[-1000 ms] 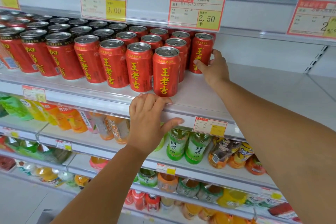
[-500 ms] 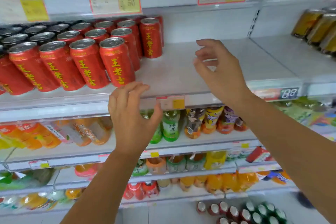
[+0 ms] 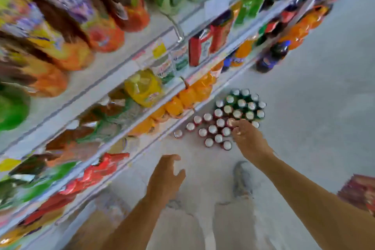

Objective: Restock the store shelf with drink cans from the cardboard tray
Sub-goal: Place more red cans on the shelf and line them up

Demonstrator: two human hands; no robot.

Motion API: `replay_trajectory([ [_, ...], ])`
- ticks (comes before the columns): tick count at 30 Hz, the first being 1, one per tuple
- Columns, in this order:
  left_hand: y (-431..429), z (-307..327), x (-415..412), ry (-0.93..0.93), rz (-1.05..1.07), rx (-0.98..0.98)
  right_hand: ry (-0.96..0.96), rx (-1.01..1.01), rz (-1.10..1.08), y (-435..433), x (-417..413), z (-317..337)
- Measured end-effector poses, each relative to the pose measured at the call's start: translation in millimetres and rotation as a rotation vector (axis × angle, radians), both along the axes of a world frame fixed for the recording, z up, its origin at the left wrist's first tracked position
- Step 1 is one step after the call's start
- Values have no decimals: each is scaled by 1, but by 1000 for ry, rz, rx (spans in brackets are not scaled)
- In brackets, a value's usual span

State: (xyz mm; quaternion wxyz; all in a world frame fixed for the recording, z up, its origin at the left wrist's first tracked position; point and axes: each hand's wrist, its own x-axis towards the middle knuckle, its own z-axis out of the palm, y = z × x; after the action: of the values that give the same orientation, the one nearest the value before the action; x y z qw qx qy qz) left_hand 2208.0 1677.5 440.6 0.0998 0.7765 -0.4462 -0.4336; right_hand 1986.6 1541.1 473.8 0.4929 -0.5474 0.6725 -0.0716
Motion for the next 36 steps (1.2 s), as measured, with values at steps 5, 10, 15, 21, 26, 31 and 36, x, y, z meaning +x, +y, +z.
replay_trajectory([
  [5, 11, -176, -38, 31, -29, 292, 175, 334, -118, 44, -51, -189],
  [10, -11, -322, -62, 26, -93, 308, 286, 436, -133, 55, -77, -342],
  [15, -49, -448, -94, -8, -75, 222, 288, 345, -43, 40, -92, -477],
  [21, -80, -526, -131, 42, -143, 92, 319, 218, 49, 17, -93, -553],
  [26, -82, -533, -130, -26, -74, 28, 345, 209, 71, 17, -90, -558],
  [31, -69, -457, -104, -77, -45, 102, 394, 252, -17, 33, -89, -484],
  [36, -62, -298, -64, -19, -20, 31, 276, 210, -83, 43, -63, -325],
])
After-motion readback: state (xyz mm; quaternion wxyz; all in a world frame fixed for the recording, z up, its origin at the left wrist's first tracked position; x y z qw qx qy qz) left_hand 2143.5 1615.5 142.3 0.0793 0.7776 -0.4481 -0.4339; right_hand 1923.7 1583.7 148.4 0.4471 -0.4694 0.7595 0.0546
